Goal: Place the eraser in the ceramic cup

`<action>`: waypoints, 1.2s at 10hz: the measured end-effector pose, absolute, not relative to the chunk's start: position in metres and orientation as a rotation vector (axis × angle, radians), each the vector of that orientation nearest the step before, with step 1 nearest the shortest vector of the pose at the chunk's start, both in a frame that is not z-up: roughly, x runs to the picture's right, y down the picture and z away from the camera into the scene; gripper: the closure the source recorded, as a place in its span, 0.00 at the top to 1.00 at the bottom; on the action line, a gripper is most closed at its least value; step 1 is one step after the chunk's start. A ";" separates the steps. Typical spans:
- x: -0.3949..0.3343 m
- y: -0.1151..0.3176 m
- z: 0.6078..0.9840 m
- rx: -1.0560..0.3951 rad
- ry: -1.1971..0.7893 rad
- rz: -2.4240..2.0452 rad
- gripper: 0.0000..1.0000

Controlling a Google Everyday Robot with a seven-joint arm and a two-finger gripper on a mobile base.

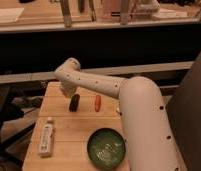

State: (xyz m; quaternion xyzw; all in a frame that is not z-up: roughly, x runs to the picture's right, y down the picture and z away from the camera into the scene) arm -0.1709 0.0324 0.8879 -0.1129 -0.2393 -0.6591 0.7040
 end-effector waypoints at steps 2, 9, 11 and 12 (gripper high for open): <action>-0.167 0.033 0.891 -0.255 -0.533 -1.453 0.80; -0.164 0.049 0.923 -0.312 -0.609 -1.424 0.80; -0.166 0.056 0.936 -0.329 -0.652 -1.407 0.80; -0.165 0.059 0.941 -0.337 -0.664 -1.398 0.80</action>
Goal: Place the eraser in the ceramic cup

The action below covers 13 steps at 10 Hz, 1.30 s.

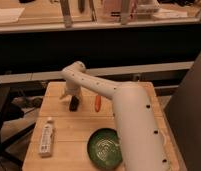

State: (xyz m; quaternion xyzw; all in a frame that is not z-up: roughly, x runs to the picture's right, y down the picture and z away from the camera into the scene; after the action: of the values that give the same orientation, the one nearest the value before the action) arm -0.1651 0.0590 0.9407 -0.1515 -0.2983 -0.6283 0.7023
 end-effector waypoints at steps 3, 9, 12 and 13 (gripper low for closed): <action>-0.167 0.066 0.952 -0.357 -0.685 -1.387 0.60; -0.168 0.066 0.945 -0.370 -0.645 -1.410 0.01; -0.165 0.049 0.918 -0.293 -0.632 -1.411 0.00; -0.164 0.040 0.904 -0.256 -0.626 -1.414 0.00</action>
State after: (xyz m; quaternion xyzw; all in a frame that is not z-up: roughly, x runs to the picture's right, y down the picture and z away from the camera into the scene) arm -0.1638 0.0404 0.9040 -0.1153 -0.2822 -0.6367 0.7083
